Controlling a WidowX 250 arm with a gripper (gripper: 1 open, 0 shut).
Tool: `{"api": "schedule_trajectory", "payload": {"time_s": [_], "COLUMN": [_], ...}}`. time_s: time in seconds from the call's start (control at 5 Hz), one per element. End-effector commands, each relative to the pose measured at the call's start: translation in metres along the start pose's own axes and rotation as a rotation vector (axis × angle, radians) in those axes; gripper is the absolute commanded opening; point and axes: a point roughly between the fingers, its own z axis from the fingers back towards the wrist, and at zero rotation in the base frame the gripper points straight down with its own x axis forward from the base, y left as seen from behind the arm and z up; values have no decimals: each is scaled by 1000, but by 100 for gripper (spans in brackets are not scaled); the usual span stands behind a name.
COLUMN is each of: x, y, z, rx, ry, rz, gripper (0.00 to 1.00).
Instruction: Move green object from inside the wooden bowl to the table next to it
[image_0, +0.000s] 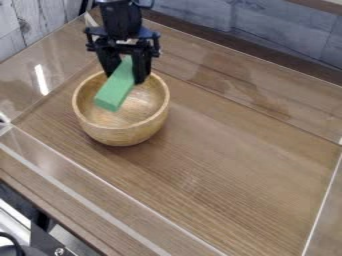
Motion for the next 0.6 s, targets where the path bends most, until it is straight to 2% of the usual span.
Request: {"api": "schedule_trajectory", "payload": {"time_s": [0.0,0.2,0.4], "x": [10,12,15], "y": [-7,-20,-36], "z": [38,49,54], "rx": [-1,-17,-29], "ry": [-95,-114,-123], "rz": [-9,0,-29], "gripper": [0,0,0]}}
